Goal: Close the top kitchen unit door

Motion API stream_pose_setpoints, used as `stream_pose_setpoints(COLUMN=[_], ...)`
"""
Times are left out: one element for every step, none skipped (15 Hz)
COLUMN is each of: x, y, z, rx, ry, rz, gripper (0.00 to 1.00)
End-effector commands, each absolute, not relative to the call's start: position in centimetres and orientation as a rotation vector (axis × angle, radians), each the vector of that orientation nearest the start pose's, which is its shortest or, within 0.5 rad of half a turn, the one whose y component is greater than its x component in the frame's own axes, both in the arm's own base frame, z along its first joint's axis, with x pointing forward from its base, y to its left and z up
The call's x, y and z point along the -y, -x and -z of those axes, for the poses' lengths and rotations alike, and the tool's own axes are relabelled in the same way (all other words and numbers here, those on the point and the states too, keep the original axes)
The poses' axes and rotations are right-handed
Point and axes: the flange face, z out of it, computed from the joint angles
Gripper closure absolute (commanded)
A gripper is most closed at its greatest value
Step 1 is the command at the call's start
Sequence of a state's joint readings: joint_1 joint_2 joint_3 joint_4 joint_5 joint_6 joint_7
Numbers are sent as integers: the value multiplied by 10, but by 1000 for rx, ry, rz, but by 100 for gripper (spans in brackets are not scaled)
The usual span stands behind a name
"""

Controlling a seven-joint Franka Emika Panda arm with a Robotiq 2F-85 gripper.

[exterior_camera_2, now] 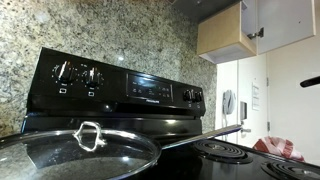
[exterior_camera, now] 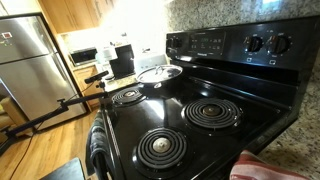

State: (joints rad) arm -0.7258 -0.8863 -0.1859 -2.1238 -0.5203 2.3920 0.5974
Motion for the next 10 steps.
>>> stream_pose_setpoints(x=[276, 277, 277, 278, 279, 280, 280, 282, 283, 285], y=[-152, -160, -168, -177, -187, -195, -202, -209, -213, -214], z=[-845, -846, -848, -849, -851, -851, -853, -854, -856, -857], rx=[1462, 1449, 1439, 1433, 1442, 1448, 1449, 1459, 1463, 1480], ry=[-1668, -1693, -1721, -1757, -1787, -1811, -1829, -1839, -1845, -1820], rz=[-1341, -1359, -1380, -1404, -1415, -1431, -1444, -1441, -1449, -1424], gripper=[0, 0, 0, 0, 0, 0, 0, 0, 0, 0])
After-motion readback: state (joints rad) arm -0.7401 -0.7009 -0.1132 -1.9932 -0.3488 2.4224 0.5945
